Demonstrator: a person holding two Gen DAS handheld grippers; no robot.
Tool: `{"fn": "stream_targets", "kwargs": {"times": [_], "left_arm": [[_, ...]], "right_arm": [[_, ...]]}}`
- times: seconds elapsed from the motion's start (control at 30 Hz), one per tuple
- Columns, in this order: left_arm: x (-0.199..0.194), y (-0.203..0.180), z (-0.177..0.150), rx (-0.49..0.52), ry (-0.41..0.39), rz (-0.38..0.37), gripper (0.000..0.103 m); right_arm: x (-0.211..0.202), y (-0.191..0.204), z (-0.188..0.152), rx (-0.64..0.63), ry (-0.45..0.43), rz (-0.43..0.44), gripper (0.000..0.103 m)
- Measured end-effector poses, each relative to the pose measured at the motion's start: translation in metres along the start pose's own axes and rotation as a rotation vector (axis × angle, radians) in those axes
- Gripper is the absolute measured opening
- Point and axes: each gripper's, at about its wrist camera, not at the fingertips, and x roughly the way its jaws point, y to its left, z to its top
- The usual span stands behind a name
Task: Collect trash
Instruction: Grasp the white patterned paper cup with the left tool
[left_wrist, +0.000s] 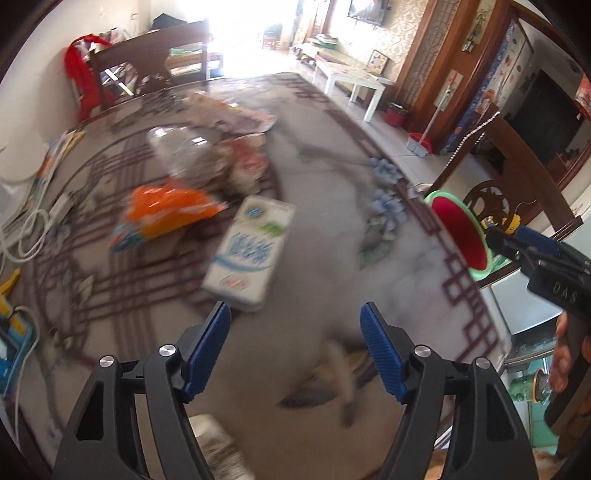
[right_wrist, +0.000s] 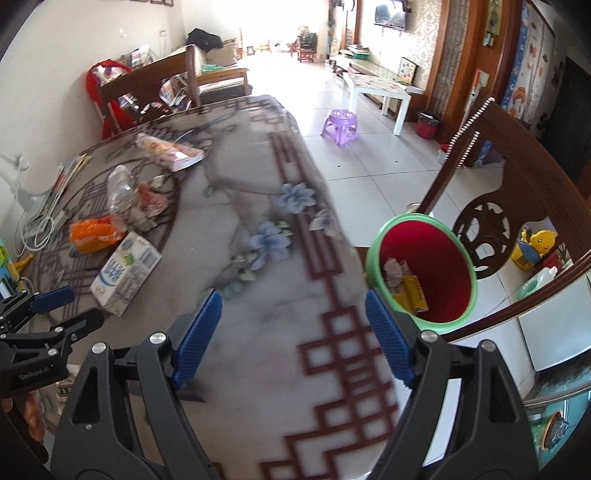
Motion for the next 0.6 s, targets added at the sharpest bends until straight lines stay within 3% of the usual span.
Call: {"fn": "stream_targets", "kwargs": {"times": [0.17,0.3,0.6], "left_arm": [[-0.016,0.058,-0.028,-0.027,0.039,0.058,0.072],[-0.017,0.086,-0.050,-0.074,0.099,0.057,0.072],[0.002,0.078,-0.101,-0.079,0.232,-0.022,0.071]], "right_arm": [[0.004,0.040,-0.009,-0.037,0.025,0.038,0.078],[0.006,0.064,-0.012,-0.059,0.035,0.055,0.079],[0.007,0.098,-0.013,-0.095,0.039,0.077,0.080]]}}
